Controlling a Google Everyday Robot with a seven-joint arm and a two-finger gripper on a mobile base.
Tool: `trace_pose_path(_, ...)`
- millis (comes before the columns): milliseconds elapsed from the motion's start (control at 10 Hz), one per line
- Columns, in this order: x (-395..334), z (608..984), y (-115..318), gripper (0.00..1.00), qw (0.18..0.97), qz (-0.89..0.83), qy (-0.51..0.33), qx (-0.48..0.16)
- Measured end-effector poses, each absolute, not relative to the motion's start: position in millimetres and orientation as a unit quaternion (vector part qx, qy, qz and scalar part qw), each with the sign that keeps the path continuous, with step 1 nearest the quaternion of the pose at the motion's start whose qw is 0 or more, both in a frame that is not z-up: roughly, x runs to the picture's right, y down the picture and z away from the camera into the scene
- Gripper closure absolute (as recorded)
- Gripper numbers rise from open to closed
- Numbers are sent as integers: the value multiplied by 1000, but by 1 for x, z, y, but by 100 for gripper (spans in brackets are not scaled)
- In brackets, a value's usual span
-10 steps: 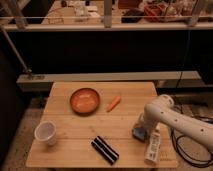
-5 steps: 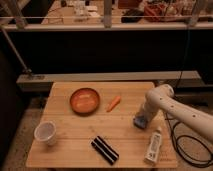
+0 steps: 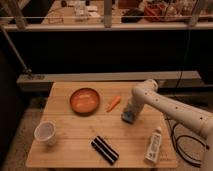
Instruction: Wipe the white sponge on the table
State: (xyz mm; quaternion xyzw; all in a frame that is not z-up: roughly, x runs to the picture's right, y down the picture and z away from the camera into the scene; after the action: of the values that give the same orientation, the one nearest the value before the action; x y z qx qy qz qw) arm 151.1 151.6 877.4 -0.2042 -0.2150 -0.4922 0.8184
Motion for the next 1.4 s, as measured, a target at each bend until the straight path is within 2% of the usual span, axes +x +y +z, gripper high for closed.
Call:
trace_pose_path(300,89,871,166,44,781,-543,-242,-195)
trace_pose_path(600,66,859,194,44,755,-571,-254,-199)
trace_pose_path(900,88,832,219,44,756,-568,-250,-209)
trace_pose_path(1100,129,806,249,44,763,-555,-246,-223)
trace_pose_path(1400,184,790,271,44,783,-524,-232,-241)
